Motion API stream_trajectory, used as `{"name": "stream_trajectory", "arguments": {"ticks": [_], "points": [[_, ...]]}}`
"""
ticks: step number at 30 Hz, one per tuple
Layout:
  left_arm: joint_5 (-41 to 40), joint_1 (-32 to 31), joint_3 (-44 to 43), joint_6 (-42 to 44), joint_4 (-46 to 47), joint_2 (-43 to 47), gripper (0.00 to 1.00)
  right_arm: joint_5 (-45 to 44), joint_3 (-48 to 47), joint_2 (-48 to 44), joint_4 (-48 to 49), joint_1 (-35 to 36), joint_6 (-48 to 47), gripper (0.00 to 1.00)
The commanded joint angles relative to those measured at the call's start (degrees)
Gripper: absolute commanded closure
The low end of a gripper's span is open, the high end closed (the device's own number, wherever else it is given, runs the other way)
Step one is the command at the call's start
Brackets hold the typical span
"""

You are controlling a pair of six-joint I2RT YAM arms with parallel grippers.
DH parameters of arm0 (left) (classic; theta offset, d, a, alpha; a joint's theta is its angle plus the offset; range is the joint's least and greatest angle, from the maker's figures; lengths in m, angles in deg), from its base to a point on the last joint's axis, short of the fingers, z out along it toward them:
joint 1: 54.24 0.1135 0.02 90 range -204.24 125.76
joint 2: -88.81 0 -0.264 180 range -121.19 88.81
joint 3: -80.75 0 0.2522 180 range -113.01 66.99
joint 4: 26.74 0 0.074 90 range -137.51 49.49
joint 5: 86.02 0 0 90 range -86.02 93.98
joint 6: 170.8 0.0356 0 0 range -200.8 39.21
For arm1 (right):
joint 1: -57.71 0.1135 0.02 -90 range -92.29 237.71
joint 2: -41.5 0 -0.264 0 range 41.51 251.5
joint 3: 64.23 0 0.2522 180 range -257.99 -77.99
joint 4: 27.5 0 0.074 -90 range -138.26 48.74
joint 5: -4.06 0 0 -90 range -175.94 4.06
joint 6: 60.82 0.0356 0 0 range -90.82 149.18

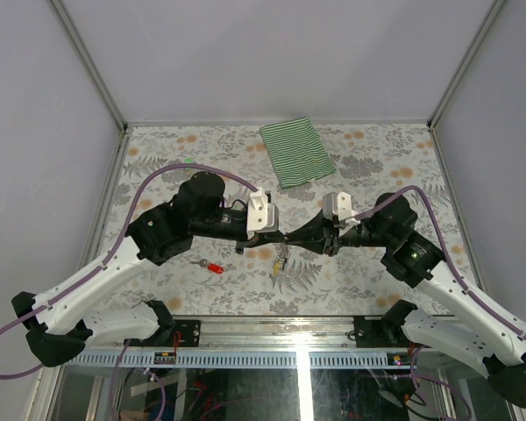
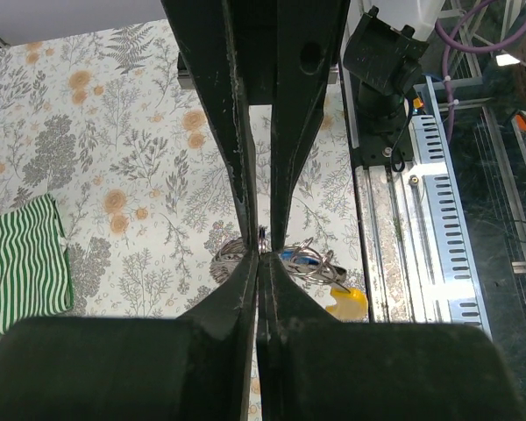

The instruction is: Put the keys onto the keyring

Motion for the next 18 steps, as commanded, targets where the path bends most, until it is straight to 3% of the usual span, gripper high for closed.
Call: {"name": "stream_trajectory", "arguments": {"ticks": [1,4,6,9,12,18], "points": [[-0.48,0.08,-2.26,0.52,1.44,0.67,1.00,1.90,-2.63,0.37,1.15,0.43,0.95,0.86],[-0.35,0.11,-2.25,0.48,1.43,0.74,1.00,2.09,-2.63,0.43,2.36,0.45,1.97,1.00],[-0.35,0.09,-2.35,0.47,1.55,0.97,1.00,2.06,-2.51,0.29,3.19,0.43,2.83,1.00],[-0.60,0.11,-0.75,-0.55,4.29,2.66,0.92,1.44,-1.25,-0.78,6.87,0.47,5.37,1.00],[-1.70,0.11,3.74,-3.77,11.46,6.77,0.79,1.17,1.51,-2.75,14.33,0.47,10.09,1.00],[-3.11,0.11,15.39,-12.97,31.14,16.05,0.72,-0.78,6.99,-5.35,29.59,0.47,18.81,1.00]]}}
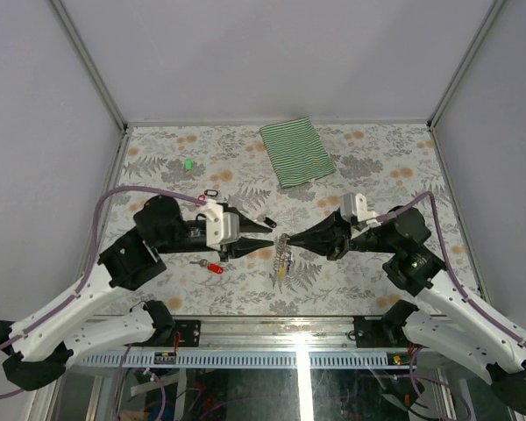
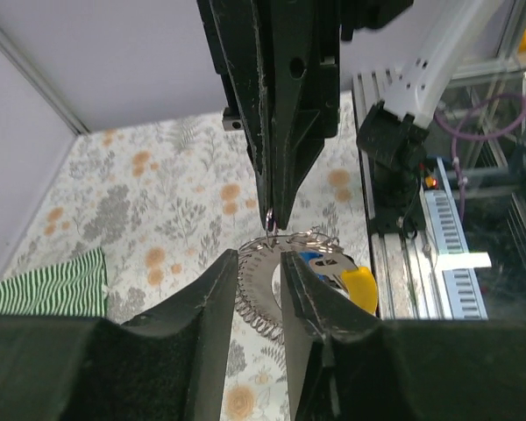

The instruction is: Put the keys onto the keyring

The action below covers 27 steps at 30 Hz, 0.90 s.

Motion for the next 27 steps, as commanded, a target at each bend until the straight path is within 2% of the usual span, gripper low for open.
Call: {"name": "stream_trajectory", "arguments": {"ticks": [1,5,9,12,18,27], "points": [[-1.92,0.11,7.56,-9.69,21.07,5.35,0.71,-1.24,2.42,-1.89,18.60,0.46,8.98,1.00],[-3.18,0.11,12.41,-14.33,30.26,7.83,0.70,-1.40,4.48,-1.14,28.12,0.47,14.25,1.00],[-3.17,0.11,14.90,-16.91,34.94,8.35,0.70,-2.07,6.16,0.31,38.63,0.47,19.50,1.00],[-2.98,0.11,15.84,-18.34,37.73,8.16,0.70,-2.24,6.59,1.59,43.09,0.47,21.92,1.00],[-2.70,0.11,16.90,-19.85,41.08,7.66,0.69,-1.21,5.95,2.49,44.42,0.47,22.47,1.00],[-0.16,0.11,17.19,-22.08,45.00,5.77,0.69,-0.78,5.36,1.44,40.76,0.47,19.34,1.00]]}}
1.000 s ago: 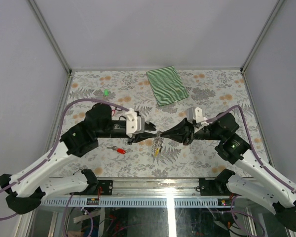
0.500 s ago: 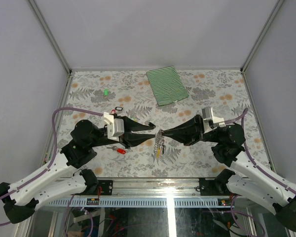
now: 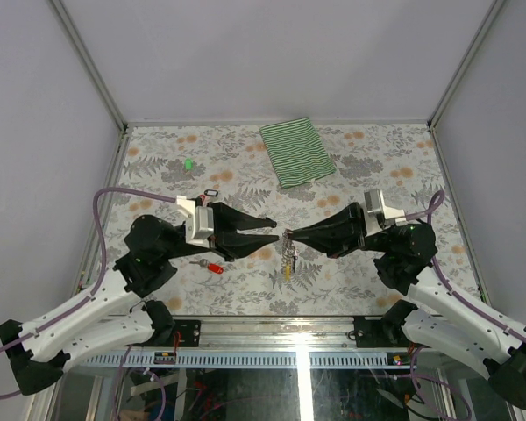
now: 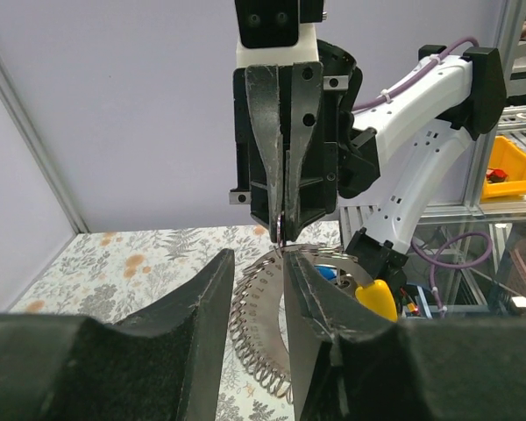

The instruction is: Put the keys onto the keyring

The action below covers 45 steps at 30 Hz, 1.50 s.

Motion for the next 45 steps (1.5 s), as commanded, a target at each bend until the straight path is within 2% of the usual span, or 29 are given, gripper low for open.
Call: {"name": "stream_trajectory", "arguments": {"ticks": [1,14,26,29,31,33,38,41,45], "points": [[1.99,0.12,0.49,-2.33,6.94,-1.01,0.69,0.12,-1.89,-1.22,2.42,0.42,-1.61,1.00],[3.94,0.13,0.08,-3.07,7.50,-3.76,0.71,0.97,-2.28,-1.53,1.54,0.47,-2.05,1.00],[4.32,0.04,-1.02,-2.71,6.75,-5.30,0.89,2.09,-2.72,-1.80,-0.01,0.47,-2.77,1.00],[4.37,0.02,-1.60,-1.98,5.57,-5.43,0.99,2.48,-2.80,-1.93,-0.77,0.46,-3.09,1.00],[4.35,0.09,-2.27,-0.89,3.93,-5.35,1.00,2.75,-3.01,-2.21,-1.90,0.43,-3.81,1.00],[4.30,0.09,-2.61,0.38,2.46,-4.93,1.00,2.60,-3.43,-3.12,-4.61,0.47,-6.04,0.96],[4.32,0.03,-4.12,5.90,-3.18,-3.62,1.00,1.76,-5.07,-6.47,-15.30,0.47,-13.56,0.74],[4.93,0.07,-6.21,10.88,-8.78,-3.25,1.00,1.33,-6.61,-8.30,-22.60,0.44,-18.22,0.70],[5.86,0.09,-8.44,16.38,-14.68,-3.27,1.00,-0.11,-8.55,-9.49,-30.87,0.47,-23.46,0.69]]}}
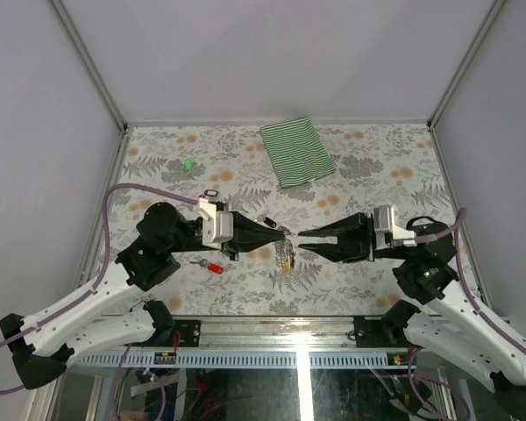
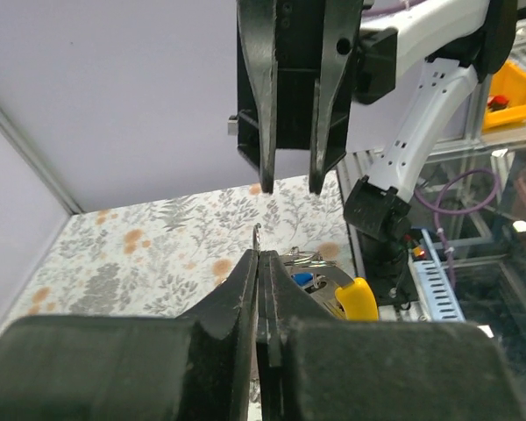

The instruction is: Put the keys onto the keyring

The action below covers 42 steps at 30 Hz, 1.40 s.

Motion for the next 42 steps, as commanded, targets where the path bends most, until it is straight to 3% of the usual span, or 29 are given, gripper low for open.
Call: {"name": "stream_trajectory", "arguments": {"ticks": [1,11,42], "points": [[0.92,0.11,-4.39,9.45,-7.04,1.03,1.00,-1.62,-4.45,-1.53,-10.17,0.47,-8.80,0.69],[1.20,0.10,-5.46,14.84,-10.62,0.98,1.00,-2.52,-7.35,1.85,-16.84,0.45,-16.19,0.66],[1.52,0.10,-6.49,16.73,-13.00,-0.02,1.00,-0.01,-7.46,4.36,-11.55,1.30,-15.39,0.70]]}}
